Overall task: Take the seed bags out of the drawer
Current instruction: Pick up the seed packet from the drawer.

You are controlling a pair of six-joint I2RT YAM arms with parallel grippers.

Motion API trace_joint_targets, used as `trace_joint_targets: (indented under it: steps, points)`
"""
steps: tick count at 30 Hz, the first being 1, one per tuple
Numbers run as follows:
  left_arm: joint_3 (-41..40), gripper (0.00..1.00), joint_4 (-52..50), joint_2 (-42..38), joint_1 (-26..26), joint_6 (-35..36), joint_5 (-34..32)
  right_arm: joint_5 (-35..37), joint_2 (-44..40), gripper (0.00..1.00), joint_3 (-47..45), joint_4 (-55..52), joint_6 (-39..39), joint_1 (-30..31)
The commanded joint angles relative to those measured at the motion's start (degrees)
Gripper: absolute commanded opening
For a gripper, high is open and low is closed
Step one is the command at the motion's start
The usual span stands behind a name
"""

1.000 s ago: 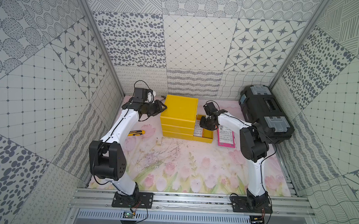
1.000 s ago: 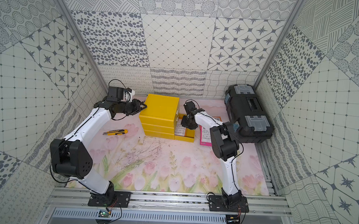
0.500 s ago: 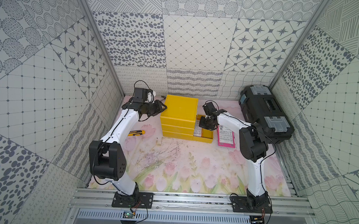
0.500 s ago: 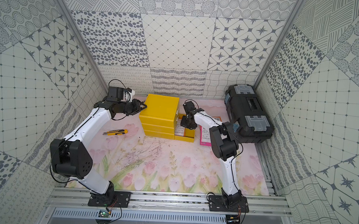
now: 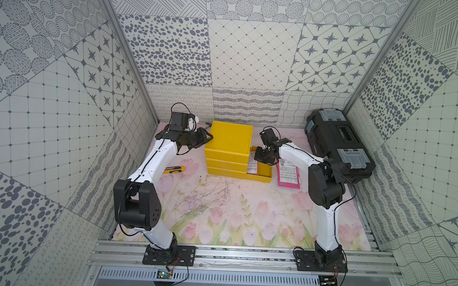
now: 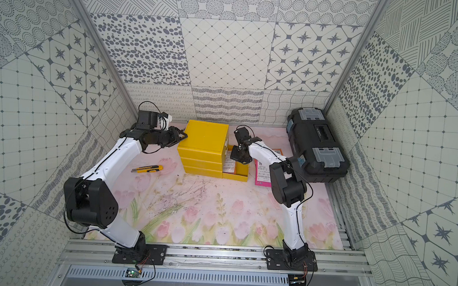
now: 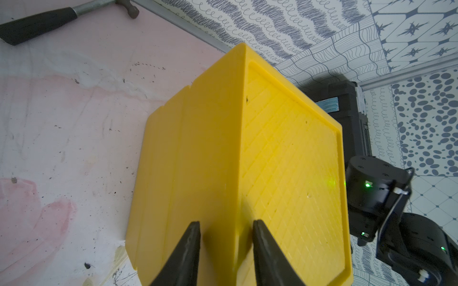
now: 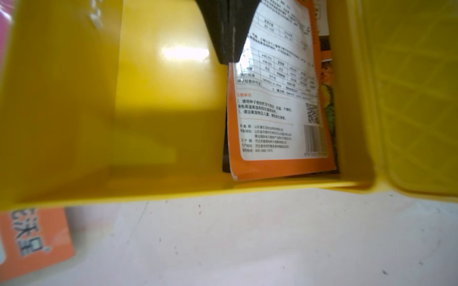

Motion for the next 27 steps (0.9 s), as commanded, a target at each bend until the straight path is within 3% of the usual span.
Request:
trace_joint_targets:
  steps: [1, 12, 27]
  points:
    - [-0.67, 0.38, -5.74, 0.38, 0.52, 0.35, -2.0, 0.05, -4.69, 0.0, 1.29, -0.36, -1.92, 0.23]
    - [-0.71, 0.38, -5.67, 0.38, 0.55, 0.28, -2.0, 1.37, -7.14, 0.0, 5.1, -7.25, -6.91, -1.28]
    - [-0.75, 0.38, -5.62, 0.47, 0.58, 0.25, -2.0, 0.37, -17.08, 0.0, -3.35, -8.27, -10.49, -9.64]
